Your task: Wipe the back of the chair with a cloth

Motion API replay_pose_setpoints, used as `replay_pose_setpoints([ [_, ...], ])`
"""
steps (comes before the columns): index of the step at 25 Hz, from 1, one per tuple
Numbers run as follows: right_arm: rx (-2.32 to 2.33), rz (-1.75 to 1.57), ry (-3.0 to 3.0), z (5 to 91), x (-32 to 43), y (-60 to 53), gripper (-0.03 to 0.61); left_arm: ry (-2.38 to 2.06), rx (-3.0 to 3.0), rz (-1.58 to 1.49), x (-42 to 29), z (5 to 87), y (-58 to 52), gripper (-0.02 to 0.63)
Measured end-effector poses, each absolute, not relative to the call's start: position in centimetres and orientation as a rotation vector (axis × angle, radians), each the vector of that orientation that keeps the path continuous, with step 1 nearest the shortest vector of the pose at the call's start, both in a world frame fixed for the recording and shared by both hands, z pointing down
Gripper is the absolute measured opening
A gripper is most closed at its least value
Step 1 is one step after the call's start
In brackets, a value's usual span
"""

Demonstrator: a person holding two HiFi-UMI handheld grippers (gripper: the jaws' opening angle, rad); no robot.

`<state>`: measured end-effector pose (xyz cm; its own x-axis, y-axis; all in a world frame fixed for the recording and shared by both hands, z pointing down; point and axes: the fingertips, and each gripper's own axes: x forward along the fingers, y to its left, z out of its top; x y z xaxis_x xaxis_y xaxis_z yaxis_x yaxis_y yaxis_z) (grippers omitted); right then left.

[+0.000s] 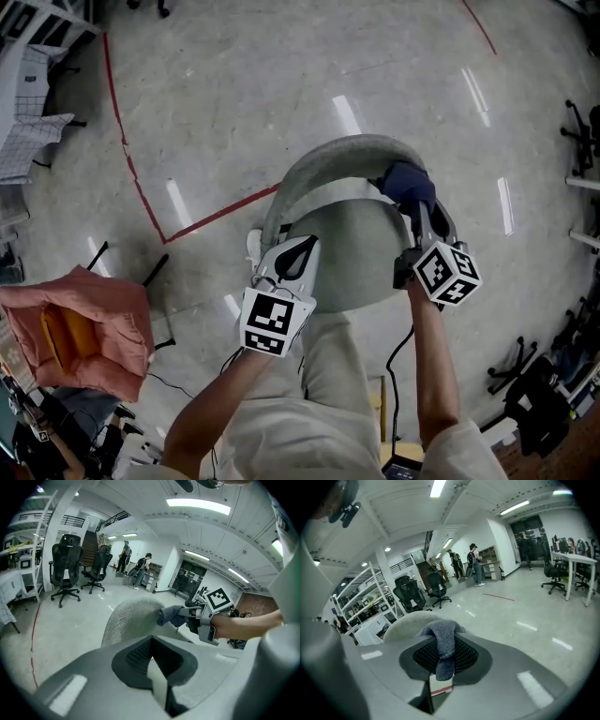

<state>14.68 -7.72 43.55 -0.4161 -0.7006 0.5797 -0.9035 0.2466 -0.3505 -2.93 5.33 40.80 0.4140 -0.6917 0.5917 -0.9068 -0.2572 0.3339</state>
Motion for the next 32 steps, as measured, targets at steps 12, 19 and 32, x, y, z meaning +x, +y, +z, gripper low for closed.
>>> replay_pose_setpoints([
  [12, 1.207, 0.826, -2.35, 42.7, 8.6, -2.0, 0.079, -1.32, 2.052, 0.448, -4.1, 41.4, 7.5, 0.002],
  [19, 1.127, 0.872, -2.308, 45.1, 4.4, 0.9, 0.08, -1.325, 2.043, 0.462, -5.9, 41.6, 8.6, 0.002],
  [32, 0.99, 0.972, -2.24, 48.4, -3.3, 3.3, 0.08, -1.37, 1.987, 0.464, -9.3, 42.3, 10.0, 0.002],
])
